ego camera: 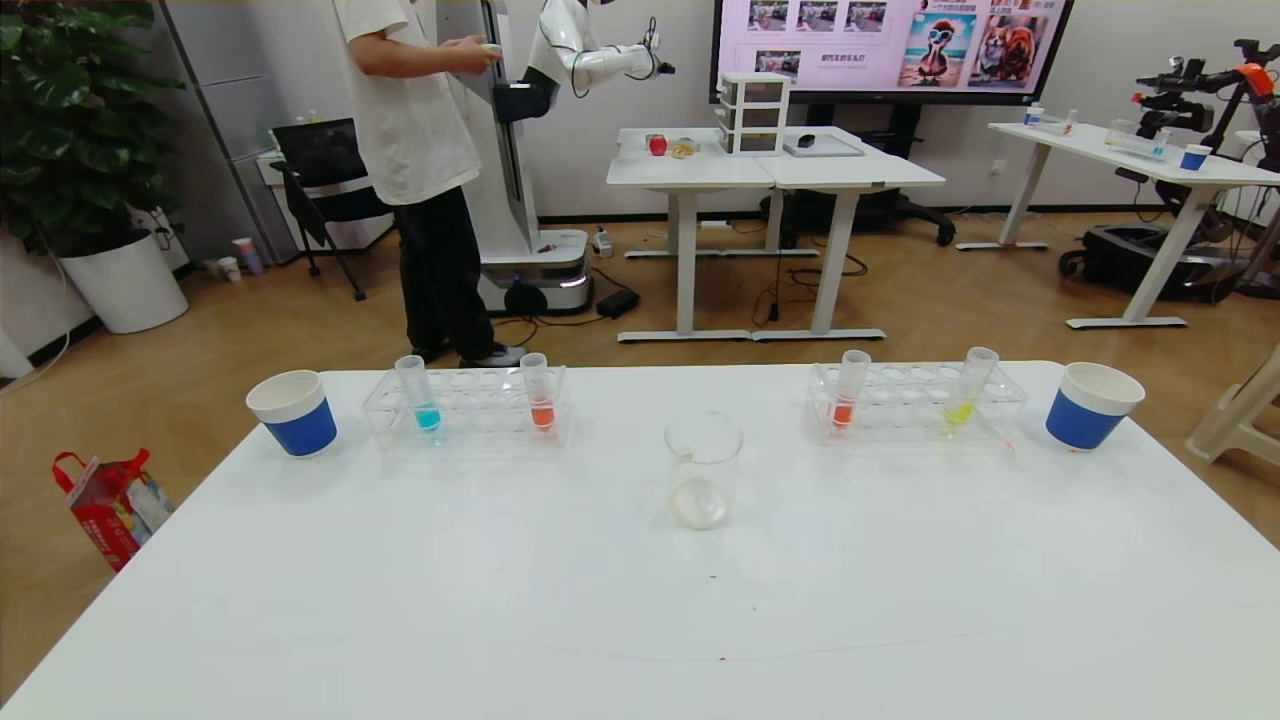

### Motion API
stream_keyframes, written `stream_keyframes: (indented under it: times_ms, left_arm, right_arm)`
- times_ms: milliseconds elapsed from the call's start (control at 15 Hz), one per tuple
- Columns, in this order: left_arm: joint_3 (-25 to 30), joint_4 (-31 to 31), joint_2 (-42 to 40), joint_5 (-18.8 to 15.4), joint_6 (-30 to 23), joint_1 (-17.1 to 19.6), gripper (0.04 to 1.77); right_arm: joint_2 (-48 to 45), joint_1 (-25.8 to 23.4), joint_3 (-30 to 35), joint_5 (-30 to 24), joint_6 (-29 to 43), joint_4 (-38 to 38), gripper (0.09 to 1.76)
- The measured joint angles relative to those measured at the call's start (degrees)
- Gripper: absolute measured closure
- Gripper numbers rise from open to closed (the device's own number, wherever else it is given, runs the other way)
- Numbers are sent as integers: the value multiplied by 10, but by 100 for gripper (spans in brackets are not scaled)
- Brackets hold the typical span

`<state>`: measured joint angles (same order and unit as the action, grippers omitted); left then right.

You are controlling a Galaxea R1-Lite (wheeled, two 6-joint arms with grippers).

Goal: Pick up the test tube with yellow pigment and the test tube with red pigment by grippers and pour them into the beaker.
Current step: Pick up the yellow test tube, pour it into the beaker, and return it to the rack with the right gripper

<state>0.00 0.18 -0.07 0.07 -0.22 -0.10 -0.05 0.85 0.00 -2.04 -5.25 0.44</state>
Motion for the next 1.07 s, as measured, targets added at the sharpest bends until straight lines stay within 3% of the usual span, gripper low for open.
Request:
stream_keyframes:
  times_ms: [533, 733, 1067]
  left_arm:
    - [0, 0, 0, 0, 0, 0, 6]
    - [0, 0, 0, 0, 0, 0, 6]
    - [0, 0, 0, 0, 0, 0, 6]
  right_arm:
    - [0, -2, 0, 4, 3, 0, 11]
    - [0, -2, -4, 15, 35, -6, 11]
    - [34, -1, -69, 11, 52, -5, 11]
